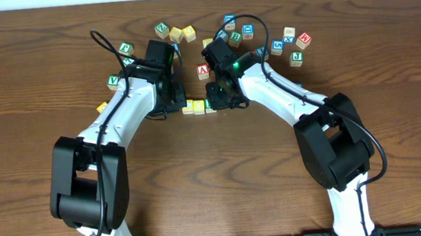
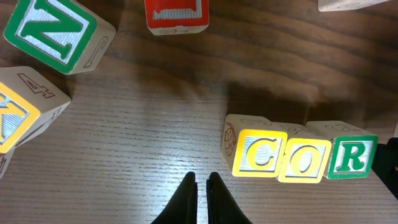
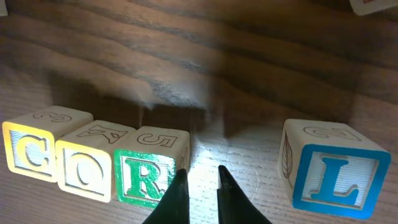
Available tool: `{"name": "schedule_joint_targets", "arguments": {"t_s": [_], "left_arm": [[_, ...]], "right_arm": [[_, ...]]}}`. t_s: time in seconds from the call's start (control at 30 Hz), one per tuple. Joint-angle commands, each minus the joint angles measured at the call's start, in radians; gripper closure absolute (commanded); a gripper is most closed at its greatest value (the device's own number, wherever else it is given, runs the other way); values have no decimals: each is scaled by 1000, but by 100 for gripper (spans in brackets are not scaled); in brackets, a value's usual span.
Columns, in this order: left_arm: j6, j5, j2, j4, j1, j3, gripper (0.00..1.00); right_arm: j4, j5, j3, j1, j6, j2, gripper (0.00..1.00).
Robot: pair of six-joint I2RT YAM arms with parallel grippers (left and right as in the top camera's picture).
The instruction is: Spell out CORL
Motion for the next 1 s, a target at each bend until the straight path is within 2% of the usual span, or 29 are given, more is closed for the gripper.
{"name": "schedule_joint_targets", "arguments": {"t_s": [0.0,0.23,0.3,0.7,0.97], "left_arm": [[-11,-2,5,3,2,-8,92],[-11,-3,5,4,2,-8,92],[-11,-6,5,5,2,-8,92],[3,-14,5,14,2,-8,92],[84,-14,17,23,2,-8,92]], "right_arm": [[10,11,-13,0,11,-22,89],[18,12,-8,-2,21,-24,98],[13,12,3,-10,21,-34,98],[-46,58,5,-108,14,-238,85],[-102,58,5,-169,13,-257,85]]}}
